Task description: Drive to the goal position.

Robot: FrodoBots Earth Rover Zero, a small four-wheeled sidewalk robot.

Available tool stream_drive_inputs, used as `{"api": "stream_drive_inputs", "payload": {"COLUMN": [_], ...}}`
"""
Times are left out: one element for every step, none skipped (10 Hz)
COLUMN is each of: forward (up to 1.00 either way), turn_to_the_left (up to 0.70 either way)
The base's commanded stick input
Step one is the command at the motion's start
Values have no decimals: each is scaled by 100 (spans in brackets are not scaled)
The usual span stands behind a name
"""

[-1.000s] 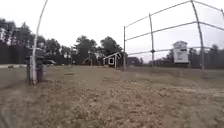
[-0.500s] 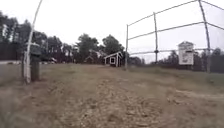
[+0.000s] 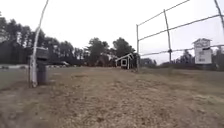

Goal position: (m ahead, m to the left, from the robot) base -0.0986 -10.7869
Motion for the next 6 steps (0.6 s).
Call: {"api": "stream_drive_inputs", "payload": {"forward": [70,70,70,70,70,70], "turn_to_the_left": [0,0,0,0,0,0]}}
